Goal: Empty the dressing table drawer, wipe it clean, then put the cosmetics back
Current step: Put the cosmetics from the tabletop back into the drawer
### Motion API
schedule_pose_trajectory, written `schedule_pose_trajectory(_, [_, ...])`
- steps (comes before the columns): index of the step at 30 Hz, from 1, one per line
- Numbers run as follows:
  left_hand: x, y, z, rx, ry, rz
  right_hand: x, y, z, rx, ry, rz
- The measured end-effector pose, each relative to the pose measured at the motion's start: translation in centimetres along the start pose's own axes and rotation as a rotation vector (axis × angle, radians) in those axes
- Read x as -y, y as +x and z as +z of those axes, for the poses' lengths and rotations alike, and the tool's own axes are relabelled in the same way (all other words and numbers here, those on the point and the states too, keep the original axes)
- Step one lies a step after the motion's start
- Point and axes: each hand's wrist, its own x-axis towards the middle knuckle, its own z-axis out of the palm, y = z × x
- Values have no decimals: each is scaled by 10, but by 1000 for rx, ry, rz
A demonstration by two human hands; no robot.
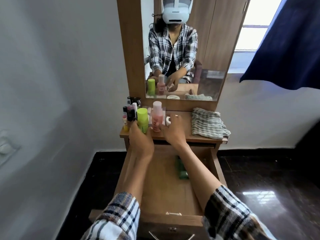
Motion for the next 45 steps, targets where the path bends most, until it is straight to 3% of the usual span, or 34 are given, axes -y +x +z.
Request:
schedule_pose_trajectory(4, [4, 11, 10, -54, 1, 2, -4, 9, 12, -6, 38, -56])
schedule_pose_trajectory(13, [10, 15, 11, -11, 32, 9, -1, 6, 4, -1, 78, -80])
schedule_pose_trajectory(19, [2, -26, -13, 94, 3, 42, -7, -27, -43, 33, 119, -2])
schedule_pose_trajectory(24, [-10, -66, -30, 301, -7, 76, -22, -72, -73, 116, 103, 163])
schedule_pose_trajectory(34, [2, -83, -19, 615, 244, -230, -53, -125, -75, 471, -154, 485])
schedule_pose_trajectory(45, [34, -79, 30, 710, 307, -372, -74, -126, -56, 544, -348, 592])
